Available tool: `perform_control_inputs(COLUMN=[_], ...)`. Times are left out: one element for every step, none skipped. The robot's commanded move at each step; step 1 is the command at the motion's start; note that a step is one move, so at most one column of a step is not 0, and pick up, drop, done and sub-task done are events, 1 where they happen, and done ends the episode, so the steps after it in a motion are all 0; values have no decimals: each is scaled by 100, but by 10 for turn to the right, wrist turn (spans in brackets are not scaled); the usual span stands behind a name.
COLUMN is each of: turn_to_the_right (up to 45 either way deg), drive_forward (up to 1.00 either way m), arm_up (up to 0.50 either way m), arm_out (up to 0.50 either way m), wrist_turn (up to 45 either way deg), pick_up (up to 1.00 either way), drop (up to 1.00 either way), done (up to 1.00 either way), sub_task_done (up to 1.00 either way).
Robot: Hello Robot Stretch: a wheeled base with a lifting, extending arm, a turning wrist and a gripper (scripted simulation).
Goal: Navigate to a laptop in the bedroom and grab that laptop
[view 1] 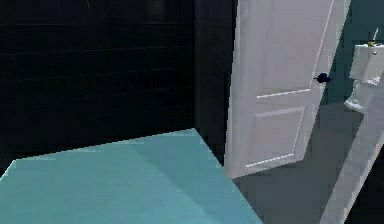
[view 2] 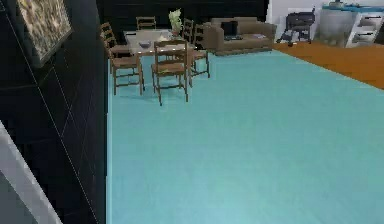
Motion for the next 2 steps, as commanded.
perform_control_inputs(turn_to_the_right=[0, 450], drive_forward=[70, 0], arm_up=[0, 0], arm_out=[0, 0], wrist_turn=[0, 0], pick_up=[0, 0], drop=[0, 0], done=[0, 0], sub_task_done=[0, 0])
